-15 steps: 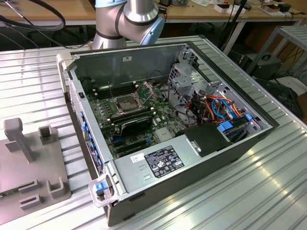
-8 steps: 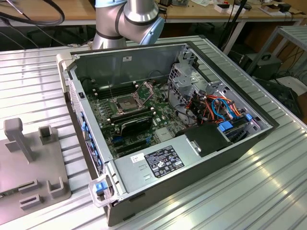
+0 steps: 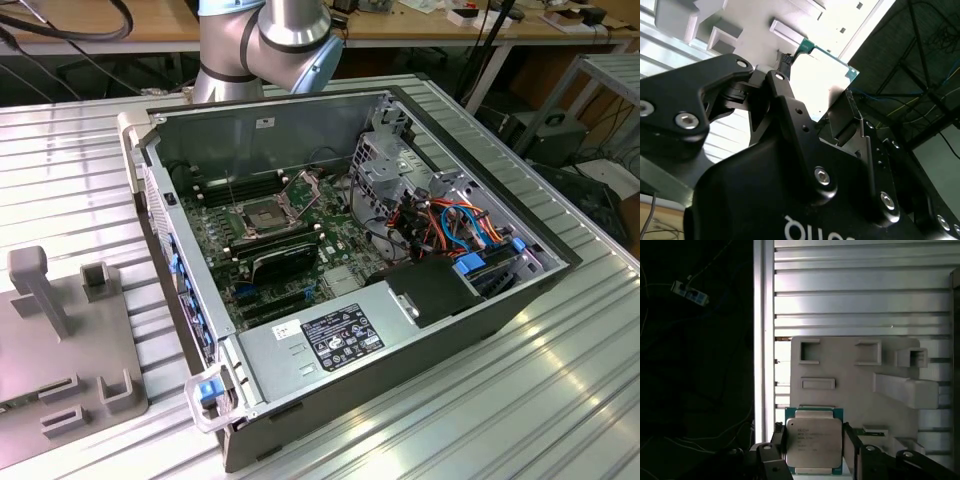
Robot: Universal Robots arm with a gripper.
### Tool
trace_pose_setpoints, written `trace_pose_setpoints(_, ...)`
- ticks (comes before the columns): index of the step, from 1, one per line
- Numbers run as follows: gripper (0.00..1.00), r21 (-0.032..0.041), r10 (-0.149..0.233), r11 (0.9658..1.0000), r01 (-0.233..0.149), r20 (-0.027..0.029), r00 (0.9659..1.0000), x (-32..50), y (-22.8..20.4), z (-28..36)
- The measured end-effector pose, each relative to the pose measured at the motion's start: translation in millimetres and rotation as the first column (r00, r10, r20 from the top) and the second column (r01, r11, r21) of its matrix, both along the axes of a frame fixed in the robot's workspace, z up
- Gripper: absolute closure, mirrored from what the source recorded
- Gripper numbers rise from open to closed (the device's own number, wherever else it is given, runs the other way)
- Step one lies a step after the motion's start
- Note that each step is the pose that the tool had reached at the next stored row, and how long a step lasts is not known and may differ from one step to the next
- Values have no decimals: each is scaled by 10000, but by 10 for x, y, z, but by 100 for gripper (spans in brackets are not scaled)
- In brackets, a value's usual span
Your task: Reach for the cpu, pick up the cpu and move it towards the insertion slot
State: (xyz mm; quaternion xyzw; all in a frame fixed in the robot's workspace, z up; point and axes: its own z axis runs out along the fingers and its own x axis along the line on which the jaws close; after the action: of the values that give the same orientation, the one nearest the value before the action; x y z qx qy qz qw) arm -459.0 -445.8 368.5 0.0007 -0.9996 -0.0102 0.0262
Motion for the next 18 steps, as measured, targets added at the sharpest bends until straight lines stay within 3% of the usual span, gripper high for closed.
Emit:
trace_pose_setpoints(10,45,1,144,9999,-144,1,9999,0,0,169)
trace_pose_setpoints(18,45,3,183,9998,-183,3,9998,0,0,267)
